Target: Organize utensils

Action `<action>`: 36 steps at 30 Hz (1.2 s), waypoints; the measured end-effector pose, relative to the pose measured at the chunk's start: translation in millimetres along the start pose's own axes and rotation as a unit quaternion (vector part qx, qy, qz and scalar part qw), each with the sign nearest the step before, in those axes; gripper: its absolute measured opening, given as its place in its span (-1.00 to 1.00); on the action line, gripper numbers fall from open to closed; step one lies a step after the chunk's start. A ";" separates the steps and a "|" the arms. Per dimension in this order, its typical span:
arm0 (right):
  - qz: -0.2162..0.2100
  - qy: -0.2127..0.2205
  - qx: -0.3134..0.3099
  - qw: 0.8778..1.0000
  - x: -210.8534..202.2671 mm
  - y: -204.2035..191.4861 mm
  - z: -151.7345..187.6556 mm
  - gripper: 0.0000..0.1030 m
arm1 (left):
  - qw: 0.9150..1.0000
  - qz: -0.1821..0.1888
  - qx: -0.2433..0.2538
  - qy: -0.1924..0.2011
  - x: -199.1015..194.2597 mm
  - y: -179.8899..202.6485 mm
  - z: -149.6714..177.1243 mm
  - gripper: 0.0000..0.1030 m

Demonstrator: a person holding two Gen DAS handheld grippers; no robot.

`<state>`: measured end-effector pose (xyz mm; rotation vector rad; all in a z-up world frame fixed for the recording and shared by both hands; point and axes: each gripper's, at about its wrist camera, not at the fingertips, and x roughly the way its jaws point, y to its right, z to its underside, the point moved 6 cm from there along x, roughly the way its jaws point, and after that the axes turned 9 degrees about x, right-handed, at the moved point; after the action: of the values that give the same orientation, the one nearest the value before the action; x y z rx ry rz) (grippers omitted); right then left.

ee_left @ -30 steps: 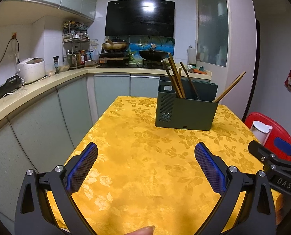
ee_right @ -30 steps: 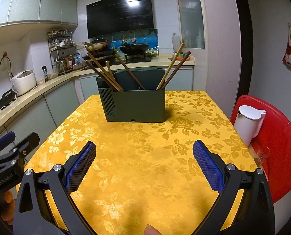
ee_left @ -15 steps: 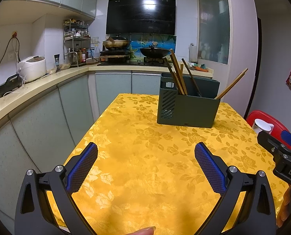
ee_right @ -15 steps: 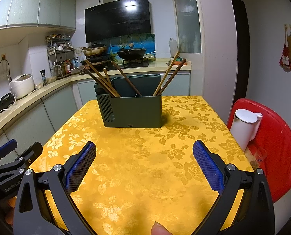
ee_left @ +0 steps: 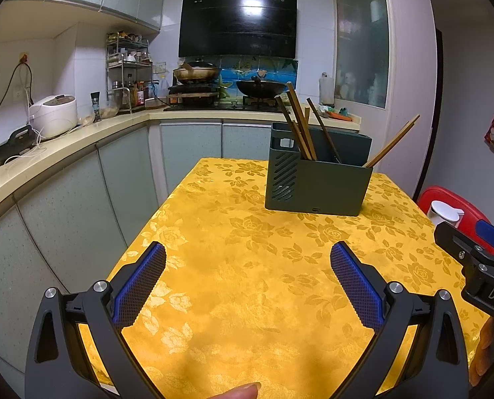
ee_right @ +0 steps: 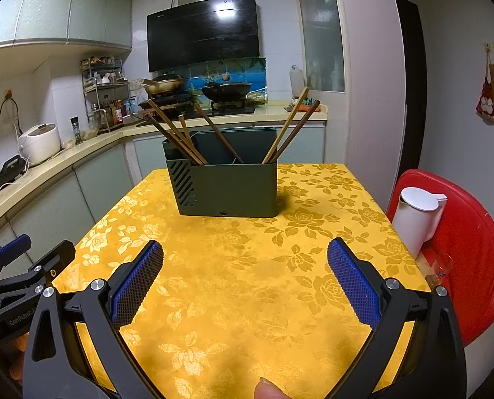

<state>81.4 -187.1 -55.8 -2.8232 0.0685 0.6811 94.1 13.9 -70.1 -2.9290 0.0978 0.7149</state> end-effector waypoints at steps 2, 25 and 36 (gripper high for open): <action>0.000 0.000 0.000 1.000 0.0 -0.2 0.2 0.87 | 1.000 0.000 0.000 0.000 0.0 0.0 0.0 0.86; 0.001 0.000 -0.002 1.000 -0.2 -3.1 1.2 0.87 | 1.000 0.001 0.002 0.000 0.2 0.2 0.1 0.86; 0.002 -0.001 -0.002 1.000 -0.1 -4.0 1.4 0.87 | 1.000 0.003 0.007 0.004 -2.9 2.4 0.1 0.86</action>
<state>81.1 -182.9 -56.1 -2.8269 0.0720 0.6843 91.3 11.6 -69.1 -2.9204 0.1131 0.7014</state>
